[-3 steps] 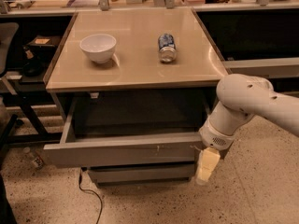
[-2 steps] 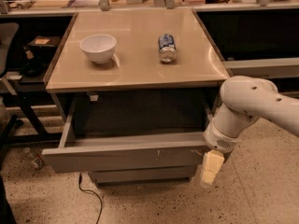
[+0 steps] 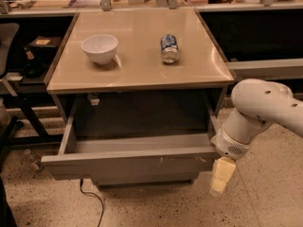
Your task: Open top drawer
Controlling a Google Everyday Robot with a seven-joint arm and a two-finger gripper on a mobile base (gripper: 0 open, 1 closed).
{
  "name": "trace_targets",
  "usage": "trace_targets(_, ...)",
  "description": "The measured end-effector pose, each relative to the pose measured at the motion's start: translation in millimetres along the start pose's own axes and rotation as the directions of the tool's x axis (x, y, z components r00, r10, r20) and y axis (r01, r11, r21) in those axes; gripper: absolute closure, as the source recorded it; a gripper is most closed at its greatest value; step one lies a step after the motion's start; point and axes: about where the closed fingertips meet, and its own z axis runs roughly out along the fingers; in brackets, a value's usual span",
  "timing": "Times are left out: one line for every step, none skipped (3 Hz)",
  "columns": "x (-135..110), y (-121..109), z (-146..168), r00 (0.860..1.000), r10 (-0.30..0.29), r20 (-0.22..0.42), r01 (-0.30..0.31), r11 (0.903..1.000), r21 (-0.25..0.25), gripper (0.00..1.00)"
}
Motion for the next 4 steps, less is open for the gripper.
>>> trace_targets(9, 8, -3, 1.0, 0.001, -0.008, -0.001, 1.0, -0.009, 0.0)
trace_targets(6, 10, -5, 1.0, 0.001, -0.008, -0.001, 1.0, -0.009, 0.0)
trace_targets(17, 21, -8, 1.0, 0.002, -0.017, -0.002, 0.9998, -0.021, 0.0)
trace_targets(13, 23, -8, 1.0, 0.002, -0.017, -0.002, 0.9998, -0.021, 0.0)
